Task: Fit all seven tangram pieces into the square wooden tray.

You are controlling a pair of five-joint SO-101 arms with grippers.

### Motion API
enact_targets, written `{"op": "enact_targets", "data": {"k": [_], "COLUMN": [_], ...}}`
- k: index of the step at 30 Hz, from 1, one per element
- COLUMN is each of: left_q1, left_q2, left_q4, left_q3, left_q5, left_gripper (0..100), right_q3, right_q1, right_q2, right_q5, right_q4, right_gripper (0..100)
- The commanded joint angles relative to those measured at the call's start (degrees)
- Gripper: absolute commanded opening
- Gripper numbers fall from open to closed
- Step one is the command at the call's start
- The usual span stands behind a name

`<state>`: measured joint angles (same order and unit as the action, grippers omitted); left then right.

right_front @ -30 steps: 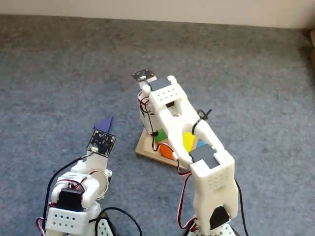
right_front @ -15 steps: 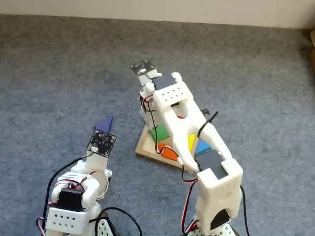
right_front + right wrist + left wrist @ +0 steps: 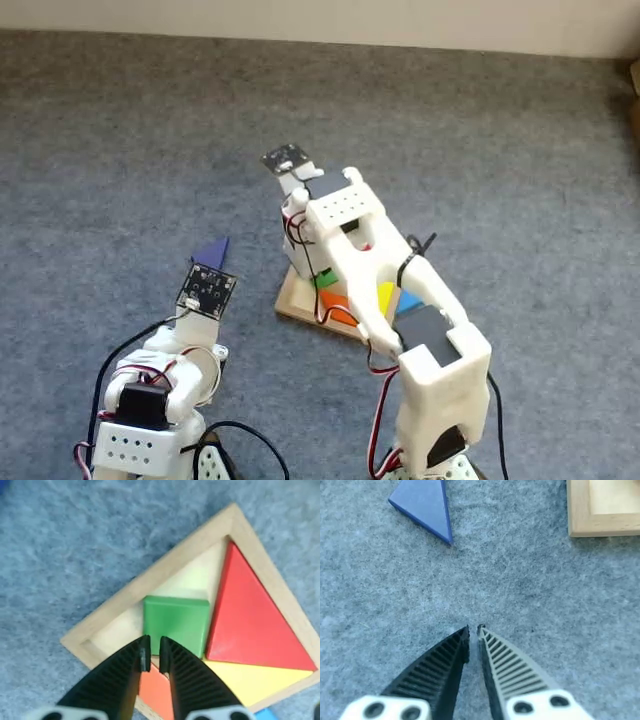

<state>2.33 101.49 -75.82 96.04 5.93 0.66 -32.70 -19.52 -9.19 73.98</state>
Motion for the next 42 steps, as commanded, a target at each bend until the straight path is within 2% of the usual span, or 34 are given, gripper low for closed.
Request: {"op": "enact_targets", "data": {"k": [1,12,19,26,30,34,42], "left_q1": [0.48,0.48,0.48,0.48,0.48,0.48,0.40], "left_q2": [3.12,3.12,3.12,3.12,3.12,3.12,3.12], "left_q4": [-0.18,-0.18,-0.18,-0.18,-0.18,-0.18,-0.18], "left_q3": [1.19,1.19,1.19,1.19,1.19,1.19,1.19], "left_q5": [0.00,0.00,0.00,0.00,0.00,0.00,0.00], "left_gripper": [5,5,5,5,5,5,5], "right_q3": [0.66,-1.01,-6.81,-7.60,-7.16,-6.73,-4.53], "right_q1": [1.19,2.42,5.41,7.52,8.84,12.18,22.46], "right_q2": [3.65,-4.53,-4.62,-3.91,1.45,6.64,7.08], "right_q5": [-0.53,-0.53,-0.53,-0.53,-0.53,-0.53,-0.44], "right_q4": [-0.84,-0.22,6.37,7.87,8.13,4.53,-6.81], "right_gripper": [3.6,3.4,3.4,3.4,3.3,3.3,3.3]}}
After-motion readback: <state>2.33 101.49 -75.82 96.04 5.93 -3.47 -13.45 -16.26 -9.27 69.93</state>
